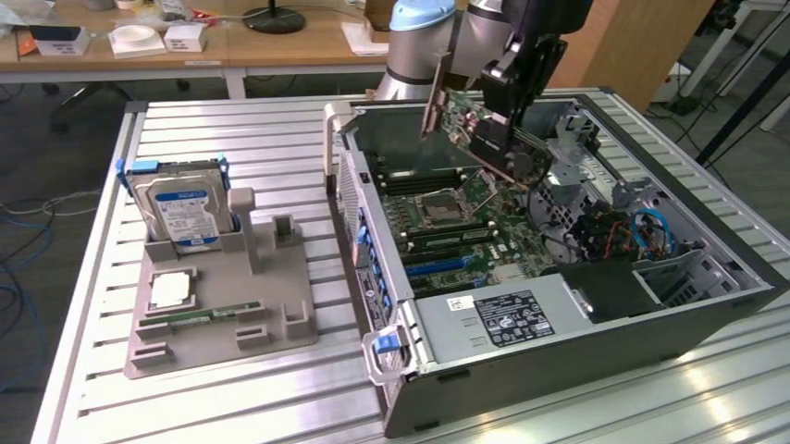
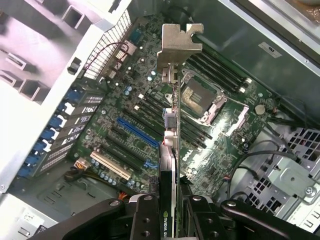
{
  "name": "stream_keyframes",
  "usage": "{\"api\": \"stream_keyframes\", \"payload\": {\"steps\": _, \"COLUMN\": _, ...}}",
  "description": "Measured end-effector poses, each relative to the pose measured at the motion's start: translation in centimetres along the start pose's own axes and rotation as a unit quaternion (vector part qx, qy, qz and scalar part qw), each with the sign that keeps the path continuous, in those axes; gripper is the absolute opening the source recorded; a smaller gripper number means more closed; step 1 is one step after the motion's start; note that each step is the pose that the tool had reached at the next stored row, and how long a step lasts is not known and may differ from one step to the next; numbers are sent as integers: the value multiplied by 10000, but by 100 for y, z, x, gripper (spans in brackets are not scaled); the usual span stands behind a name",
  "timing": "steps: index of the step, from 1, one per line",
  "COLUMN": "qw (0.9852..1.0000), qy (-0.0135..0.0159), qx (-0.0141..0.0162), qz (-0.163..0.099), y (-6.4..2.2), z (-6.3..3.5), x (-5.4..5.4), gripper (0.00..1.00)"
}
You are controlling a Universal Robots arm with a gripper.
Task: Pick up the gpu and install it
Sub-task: 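Insert the gpu into the slot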
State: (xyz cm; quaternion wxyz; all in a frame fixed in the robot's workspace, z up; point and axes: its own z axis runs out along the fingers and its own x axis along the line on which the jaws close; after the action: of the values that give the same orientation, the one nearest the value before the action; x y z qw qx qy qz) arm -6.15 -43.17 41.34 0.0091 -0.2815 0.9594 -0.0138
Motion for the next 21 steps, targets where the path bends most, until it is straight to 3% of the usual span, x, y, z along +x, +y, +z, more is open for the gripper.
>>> {"api": "stream_keyframes", "payload": {"steps": 10, "qw": 9994, "qy": -11, "qx": -4, "qz": -357, "y": 0, "z": 8, "x": 0, "gripper": 26}}
{"api": "stream_keyframes", "payload": {"steps": 21, "qw": 9973, "qy": -23, "qx": -7, "qz": -737, "y": 0, "z": 16, "x": 0, "gripper": 26}}
